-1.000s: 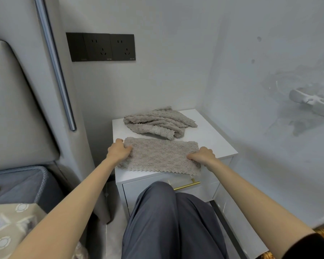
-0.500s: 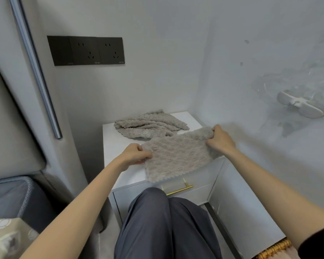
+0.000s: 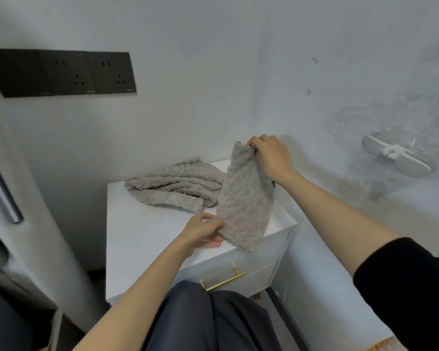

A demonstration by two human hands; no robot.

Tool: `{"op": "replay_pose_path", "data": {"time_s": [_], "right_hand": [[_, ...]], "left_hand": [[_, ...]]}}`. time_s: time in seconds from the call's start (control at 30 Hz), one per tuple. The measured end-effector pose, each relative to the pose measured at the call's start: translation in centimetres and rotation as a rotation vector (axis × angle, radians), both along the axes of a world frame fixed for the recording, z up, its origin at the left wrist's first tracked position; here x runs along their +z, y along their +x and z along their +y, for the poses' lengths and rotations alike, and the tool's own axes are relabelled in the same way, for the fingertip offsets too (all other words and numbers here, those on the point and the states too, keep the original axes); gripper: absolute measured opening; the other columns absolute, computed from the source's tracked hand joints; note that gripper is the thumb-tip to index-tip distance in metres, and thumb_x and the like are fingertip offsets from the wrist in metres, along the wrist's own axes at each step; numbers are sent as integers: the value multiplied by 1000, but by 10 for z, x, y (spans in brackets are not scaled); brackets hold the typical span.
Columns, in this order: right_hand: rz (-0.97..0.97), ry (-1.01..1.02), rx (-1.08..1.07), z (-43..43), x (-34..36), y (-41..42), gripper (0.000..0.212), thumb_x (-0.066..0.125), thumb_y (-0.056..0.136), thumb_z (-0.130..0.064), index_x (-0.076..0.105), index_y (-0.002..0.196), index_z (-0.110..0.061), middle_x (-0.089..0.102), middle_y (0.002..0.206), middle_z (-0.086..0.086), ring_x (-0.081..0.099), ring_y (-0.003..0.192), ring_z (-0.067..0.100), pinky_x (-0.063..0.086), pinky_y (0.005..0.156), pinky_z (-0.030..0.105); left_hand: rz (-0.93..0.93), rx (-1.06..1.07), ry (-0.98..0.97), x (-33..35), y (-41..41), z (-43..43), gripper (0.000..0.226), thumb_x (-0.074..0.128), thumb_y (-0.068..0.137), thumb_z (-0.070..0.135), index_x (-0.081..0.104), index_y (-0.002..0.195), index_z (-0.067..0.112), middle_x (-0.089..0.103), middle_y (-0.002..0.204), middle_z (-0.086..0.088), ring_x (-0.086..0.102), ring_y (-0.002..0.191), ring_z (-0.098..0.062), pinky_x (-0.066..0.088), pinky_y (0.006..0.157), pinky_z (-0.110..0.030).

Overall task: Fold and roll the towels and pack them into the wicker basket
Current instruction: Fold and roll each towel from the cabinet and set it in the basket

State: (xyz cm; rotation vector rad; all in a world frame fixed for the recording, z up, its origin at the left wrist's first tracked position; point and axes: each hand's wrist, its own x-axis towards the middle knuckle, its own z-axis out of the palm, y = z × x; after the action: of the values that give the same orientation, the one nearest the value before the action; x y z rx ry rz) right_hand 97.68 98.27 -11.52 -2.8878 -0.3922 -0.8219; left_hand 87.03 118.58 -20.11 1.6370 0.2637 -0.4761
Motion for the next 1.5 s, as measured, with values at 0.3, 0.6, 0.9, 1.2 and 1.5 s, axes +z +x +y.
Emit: {"op": "replay_pose_path", "data": {"time_s": [0.3,0.6,0.9,1.2,1.5], "right_hand": [[230,106,16,-4,-31,-10,30,47,95,-7,59,120,-19,58,127,5,46,119,25,41,91,38],[624,204,220,-8,-55,-88,11,64,82,-16,58,89,-20,58,92,-3,53,86,14,43,74,28],[463,-45,146,-3,-109,-142,54,70,72,-30,42,116,-17,40,116,2,38,104,19,43,81,33],[222,-117,121,-7,-107,-153,25,48,89,-1,55,113,-6,60,103,10,54,92,28,44,68,36],[197,-61,97,-29,-108,-166,32,50,71,7,57,98,-8,60,89,6,53,83,27,44,60,38]], "left_hand": [[-221,-76,429,-6,12,-3,20,69,82,20,53,71,14,71,78,-9,72,72,-24,60,67,-32],[-85,-154,270,0,9,5,16,68,88,18,55,91,10,67,79,-9,66,57,-12,59,58,-25],[168,-151,30,8,0,-3,17,56,96,15,53,108,2,74,96,-10,69,60,-13,52,48,-20],[198,-138,-52,2,-5,-2,7,48,97,14,52,99,9,73,86,-4,68,54,-11,44,40,-15],[-270,-325,699,-5,-10,6,29,54,87,22,55,58,15,56,49,5,44,44,-11,35,47,-20]]}}
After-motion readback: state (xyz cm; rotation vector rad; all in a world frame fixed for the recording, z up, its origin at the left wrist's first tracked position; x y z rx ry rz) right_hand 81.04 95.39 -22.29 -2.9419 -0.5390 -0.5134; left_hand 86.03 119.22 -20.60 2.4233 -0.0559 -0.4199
